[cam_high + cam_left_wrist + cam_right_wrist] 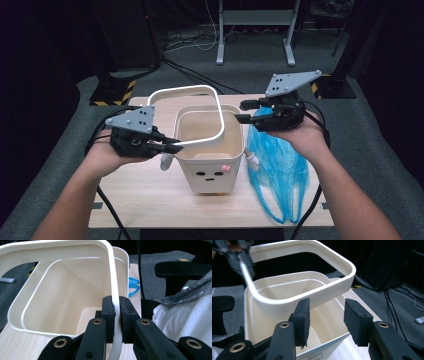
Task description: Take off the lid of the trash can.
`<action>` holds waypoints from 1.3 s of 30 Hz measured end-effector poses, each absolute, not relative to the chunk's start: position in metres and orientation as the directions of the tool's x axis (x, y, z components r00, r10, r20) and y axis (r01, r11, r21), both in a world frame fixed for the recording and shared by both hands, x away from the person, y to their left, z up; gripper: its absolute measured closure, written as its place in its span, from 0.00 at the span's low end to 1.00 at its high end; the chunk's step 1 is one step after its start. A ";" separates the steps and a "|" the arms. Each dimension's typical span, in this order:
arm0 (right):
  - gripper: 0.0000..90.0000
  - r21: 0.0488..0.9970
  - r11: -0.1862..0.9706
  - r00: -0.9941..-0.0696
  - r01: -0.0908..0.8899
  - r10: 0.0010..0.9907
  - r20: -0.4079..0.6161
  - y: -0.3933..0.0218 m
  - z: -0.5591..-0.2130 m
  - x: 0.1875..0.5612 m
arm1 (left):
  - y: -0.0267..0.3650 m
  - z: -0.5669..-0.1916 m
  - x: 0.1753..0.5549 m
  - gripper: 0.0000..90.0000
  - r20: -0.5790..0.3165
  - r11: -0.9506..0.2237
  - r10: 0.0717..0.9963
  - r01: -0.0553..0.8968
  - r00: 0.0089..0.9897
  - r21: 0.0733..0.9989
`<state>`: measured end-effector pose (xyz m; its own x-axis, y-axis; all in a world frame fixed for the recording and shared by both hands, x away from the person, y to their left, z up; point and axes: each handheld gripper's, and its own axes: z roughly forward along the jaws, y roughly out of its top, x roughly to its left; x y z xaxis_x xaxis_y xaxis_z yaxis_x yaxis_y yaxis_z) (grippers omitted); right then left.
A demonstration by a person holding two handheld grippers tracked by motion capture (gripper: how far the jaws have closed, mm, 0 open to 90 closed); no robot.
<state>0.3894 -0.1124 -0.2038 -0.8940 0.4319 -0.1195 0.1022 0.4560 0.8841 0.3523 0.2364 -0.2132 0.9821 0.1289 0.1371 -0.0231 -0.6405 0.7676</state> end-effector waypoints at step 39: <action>0.58 0.889 0.422 -0.853 0.177 0.516 -0.076 -0.148 -0.257 0.345 | 0.318 -0.218 0.370 0.93 0.119 -0.574 0.413 0.156 0.903 0.804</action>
<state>0.3451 -0.1480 -0.2570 -0.8534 0.5157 -0.0756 0.1766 0.4225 0.8890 0.3698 0.3183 -0.2178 0.9031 0.4126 0.1188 0.1563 -0.5736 0.8041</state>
